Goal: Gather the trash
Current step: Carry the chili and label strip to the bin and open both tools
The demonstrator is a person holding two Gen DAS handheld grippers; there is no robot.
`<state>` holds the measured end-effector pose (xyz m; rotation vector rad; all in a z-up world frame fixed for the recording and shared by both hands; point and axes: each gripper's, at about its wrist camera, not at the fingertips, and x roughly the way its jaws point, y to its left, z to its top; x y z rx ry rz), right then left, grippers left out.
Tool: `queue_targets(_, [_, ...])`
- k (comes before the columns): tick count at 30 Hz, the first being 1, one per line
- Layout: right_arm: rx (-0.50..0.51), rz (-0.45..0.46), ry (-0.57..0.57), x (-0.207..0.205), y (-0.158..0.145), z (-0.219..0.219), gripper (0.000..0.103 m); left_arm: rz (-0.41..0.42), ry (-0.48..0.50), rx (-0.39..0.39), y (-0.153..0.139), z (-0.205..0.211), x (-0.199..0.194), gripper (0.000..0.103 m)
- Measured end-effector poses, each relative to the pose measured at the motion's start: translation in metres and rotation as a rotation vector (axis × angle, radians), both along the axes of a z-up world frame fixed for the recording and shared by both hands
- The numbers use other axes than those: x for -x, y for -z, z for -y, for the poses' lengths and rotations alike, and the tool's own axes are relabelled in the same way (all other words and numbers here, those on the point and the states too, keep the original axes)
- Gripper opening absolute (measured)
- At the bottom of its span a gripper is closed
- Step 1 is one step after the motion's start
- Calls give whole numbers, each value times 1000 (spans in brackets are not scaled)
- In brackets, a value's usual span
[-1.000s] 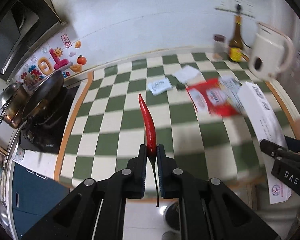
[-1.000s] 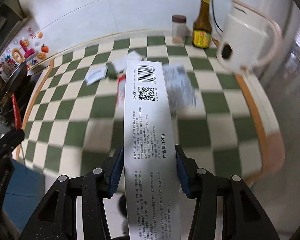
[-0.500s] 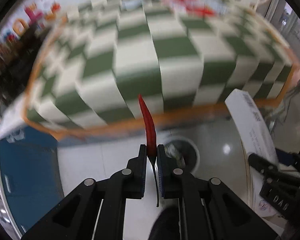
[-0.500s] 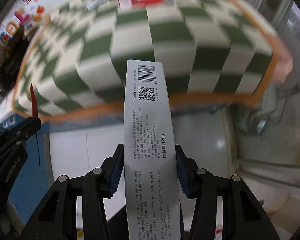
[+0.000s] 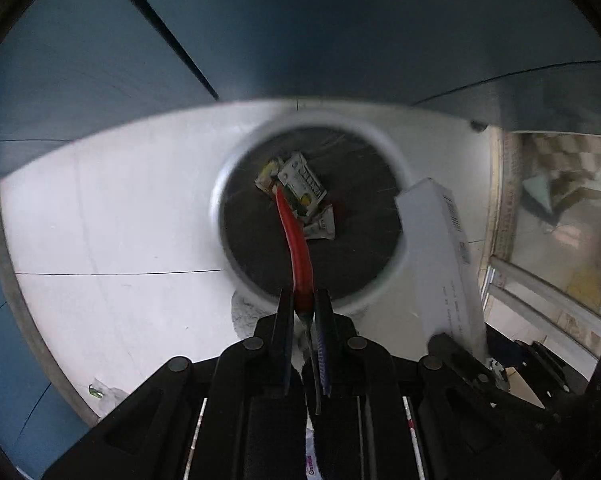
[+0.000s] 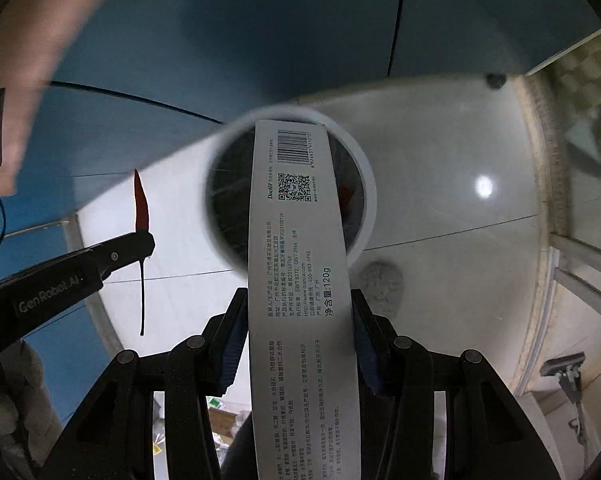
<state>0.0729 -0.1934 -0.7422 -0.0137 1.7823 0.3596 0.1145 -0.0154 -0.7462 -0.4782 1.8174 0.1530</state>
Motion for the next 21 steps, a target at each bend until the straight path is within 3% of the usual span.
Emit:
queue_targets(4, [-2,-69,-14,-9,69,-6,51,-56,-5,54,47,2,-5,12])
queue_targets(6, [10,-100,-18,-12,96,-7,53,-43,-4,22,54,0,-4,16])
queue_targets(8, [34,-112,-26,-15,111,-6,54,-4,-6,-26,50,-6,-2,55])
queue_targets(9, [43,-117,-29,-16,117,-5,62,8,-9,-48,46,-8,0,102])
queue_targets(10, [46,-116,-31,-16,118,-5,68,25,-18,-69,41,-10,2,103])
queue_targets(12, [64,-80,-46,-18,111,-5,95,38,-11,-126,33,-13,8,103])
queue_targets(13, [74,-59,-57,-18,106,-8,100,45,-4,-148,29,-17,11,103])
queue_targets(21, [166,88,-67,-30,67,-1,103,73,-30,-223,-9,-21,34,103])
